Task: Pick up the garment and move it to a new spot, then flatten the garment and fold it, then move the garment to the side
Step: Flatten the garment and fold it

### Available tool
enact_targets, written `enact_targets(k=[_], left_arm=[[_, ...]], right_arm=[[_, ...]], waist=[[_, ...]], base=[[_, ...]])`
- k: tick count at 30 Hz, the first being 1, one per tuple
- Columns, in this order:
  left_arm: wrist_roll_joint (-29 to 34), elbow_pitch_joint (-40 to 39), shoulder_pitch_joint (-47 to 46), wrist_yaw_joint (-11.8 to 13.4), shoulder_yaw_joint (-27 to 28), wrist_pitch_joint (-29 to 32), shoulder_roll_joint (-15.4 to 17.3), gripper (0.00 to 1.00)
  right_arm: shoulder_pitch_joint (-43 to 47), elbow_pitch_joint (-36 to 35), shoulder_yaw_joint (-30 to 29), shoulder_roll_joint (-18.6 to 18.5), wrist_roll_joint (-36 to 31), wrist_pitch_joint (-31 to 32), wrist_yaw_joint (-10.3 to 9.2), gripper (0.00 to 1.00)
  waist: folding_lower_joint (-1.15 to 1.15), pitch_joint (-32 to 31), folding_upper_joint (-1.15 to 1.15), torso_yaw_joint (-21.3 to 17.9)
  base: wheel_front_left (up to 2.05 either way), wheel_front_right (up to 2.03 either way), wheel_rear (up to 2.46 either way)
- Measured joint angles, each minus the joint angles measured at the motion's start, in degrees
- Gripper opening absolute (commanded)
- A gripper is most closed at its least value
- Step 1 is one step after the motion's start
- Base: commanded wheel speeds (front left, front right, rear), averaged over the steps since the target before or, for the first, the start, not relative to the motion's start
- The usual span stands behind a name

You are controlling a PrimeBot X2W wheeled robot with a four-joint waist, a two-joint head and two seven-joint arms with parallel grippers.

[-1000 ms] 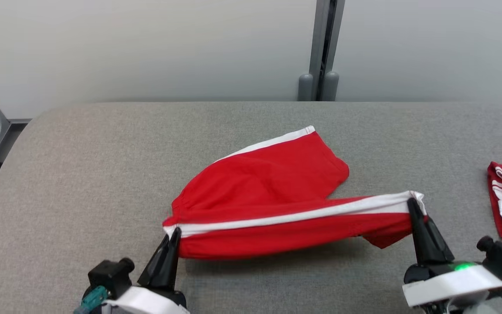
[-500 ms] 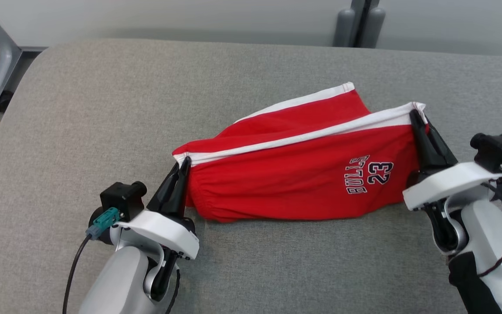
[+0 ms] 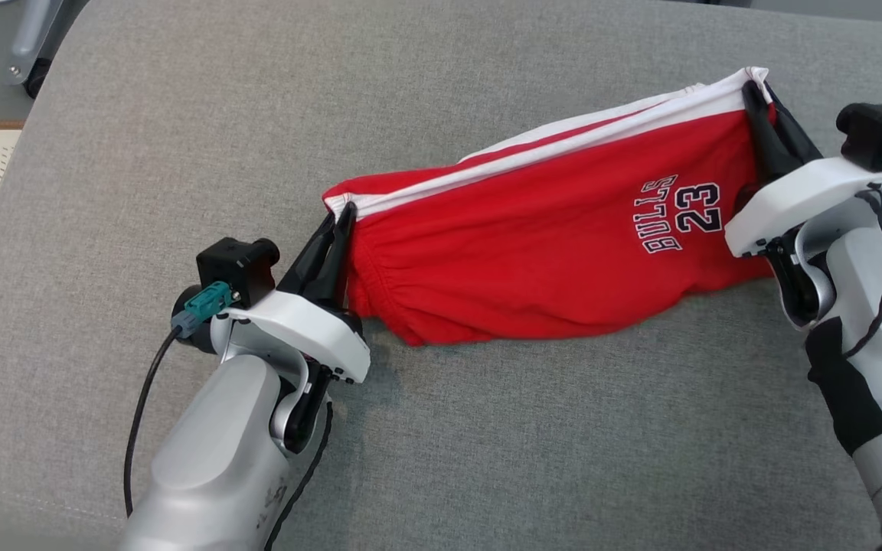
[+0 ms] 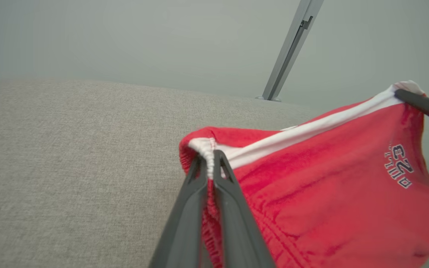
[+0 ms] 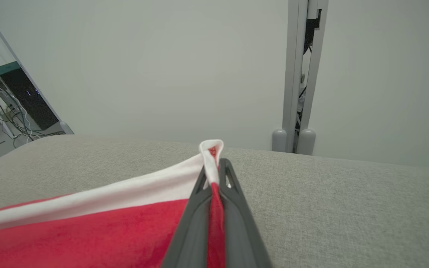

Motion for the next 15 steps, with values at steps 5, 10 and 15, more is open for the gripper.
enact_targets(k=[5,10,15], left_arm=[[-1.6,1.1,-2.0,0.7,-2.0,0.0,0.0,0.0],[-2.3,1.2,-2.4,2.2,-3.4,0.0,0.1,1.0],[-1.6,1.3,-2.2,5.2,-3.5,0.0,0.1,1.0]], right_arm=[[-3.9,4.7,0.1,-0.1,-2.7,0.0,0.0,0.0],[-5.5,9.0,-1.5,0.5,-4.1,0.0,0.0,0.46],[-6.3,8.6,-4.6,0.9,-4.5,0.0,0.0,1.0]], waist=[[0.0,1.5,0.0,0.6],[0.0,1.5,0.0,0.9],[0.0,1.3,0.0,0.9]], base=[[0.0,0.0,0.0],[0.0,0.0,0.0],[0.0,0.0,0.0]])
